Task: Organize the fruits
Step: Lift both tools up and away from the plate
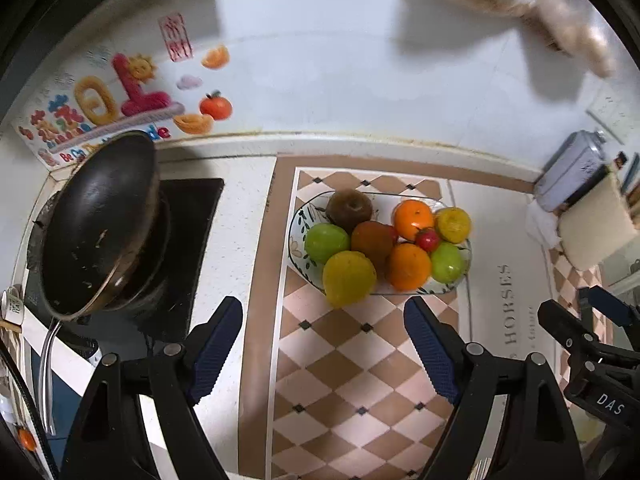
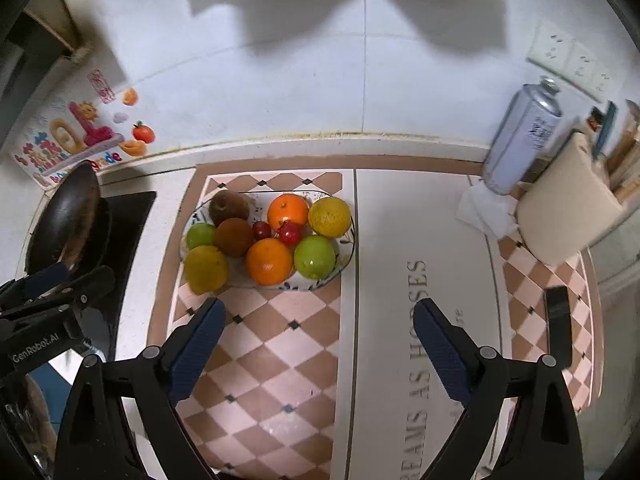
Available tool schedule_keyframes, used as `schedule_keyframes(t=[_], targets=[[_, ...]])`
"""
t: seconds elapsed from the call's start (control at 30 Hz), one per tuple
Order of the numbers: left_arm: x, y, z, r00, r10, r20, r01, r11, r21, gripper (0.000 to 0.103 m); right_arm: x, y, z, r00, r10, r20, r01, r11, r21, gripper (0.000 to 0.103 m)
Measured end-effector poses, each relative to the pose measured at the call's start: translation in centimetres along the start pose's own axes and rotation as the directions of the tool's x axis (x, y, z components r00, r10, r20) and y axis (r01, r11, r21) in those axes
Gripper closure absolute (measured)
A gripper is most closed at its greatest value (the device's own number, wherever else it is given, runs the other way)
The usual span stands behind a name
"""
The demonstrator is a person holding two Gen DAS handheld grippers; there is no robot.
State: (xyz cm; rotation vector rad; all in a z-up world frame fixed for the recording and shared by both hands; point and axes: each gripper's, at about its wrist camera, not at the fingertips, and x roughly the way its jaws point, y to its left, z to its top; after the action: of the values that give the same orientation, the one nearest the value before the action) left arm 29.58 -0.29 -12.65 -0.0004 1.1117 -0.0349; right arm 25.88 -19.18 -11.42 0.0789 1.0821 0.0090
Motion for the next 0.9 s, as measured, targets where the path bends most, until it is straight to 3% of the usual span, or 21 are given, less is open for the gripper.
schedule_keyframes(t=[0.43, 0.63, 0.9], targets=[[-11.3, 1.1, -6.9, 0.982, -0.037, 0.186, 0.029, 0.999, 0.046, 0.021, -12.2, 1.4, -8.8, 0.988, 0.012, 0.154, -0.017, 0.999, 0.029, 0.002], [-14.9, 1.8, -9.8, 0.973, -0.055, 0.226, 0.044, 0.997, 0.055, 0.021, -16.8, 2.3, -11.8, 0.975, -0.003, 0.221, -0.004, 0.999, 0.032, 0.001], [-17.5, 1.8, -12.5, 0.968, -0.039, 0.249, 0.021, 0.997, 0.073, 0.021, -19.9, 2.5, -13.2, 0.964, 0.002, 0.265, -0.004, 1.0, 0.008, 0.001]])
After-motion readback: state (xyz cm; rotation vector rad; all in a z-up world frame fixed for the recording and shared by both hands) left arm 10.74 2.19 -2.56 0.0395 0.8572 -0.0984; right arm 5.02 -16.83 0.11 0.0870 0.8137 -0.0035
